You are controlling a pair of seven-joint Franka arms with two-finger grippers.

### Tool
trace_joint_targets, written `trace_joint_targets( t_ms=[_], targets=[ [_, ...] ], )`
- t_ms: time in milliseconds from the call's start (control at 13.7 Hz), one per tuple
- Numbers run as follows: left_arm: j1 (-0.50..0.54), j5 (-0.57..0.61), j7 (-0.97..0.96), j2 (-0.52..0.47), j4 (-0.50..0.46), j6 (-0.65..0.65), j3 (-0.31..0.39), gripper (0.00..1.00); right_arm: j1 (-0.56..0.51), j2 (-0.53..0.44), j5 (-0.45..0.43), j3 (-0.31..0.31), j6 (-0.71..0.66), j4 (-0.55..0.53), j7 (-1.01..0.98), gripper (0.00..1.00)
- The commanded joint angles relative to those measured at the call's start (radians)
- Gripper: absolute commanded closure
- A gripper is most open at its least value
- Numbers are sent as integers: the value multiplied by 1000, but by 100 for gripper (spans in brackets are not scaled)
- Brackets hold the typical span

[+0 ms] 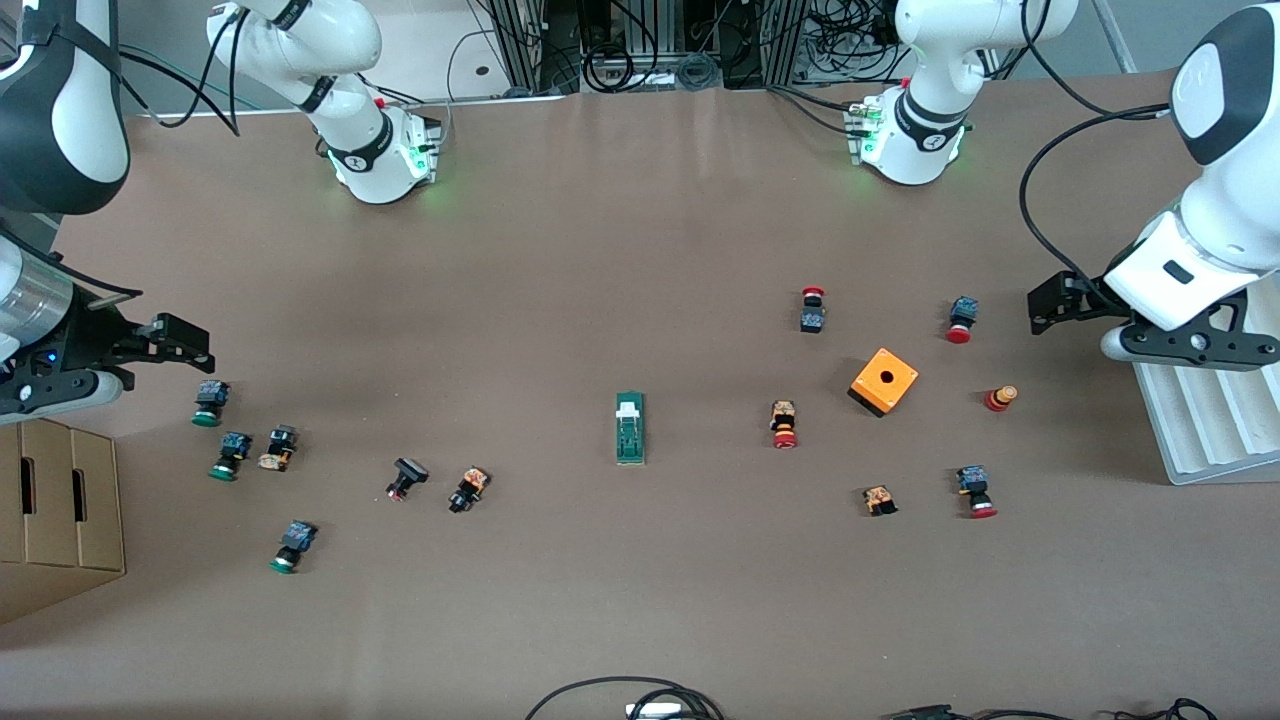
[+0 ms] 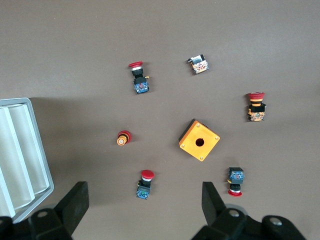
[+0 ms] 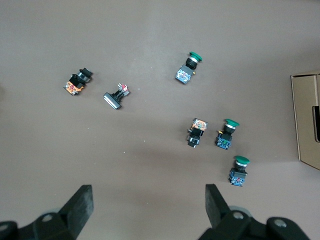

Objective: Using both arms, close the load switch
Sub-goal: 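Raise both grippers from rest and move them toward the table middle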

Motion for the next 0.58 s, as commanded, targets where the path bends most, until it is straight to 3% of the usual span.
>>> trace_joint_targets(
  t_ms=[0, 511],
  targets=[
    [7, -5, 18, 6, 17, -6, -5, 0, -6, -13, -19, 2, 2, -11, 5, 0],
    [7, -5, 18, 6, 17, -8, -5, 0, -12, -10, 10, 2, 2, -13, 9, 0]
  ],
)
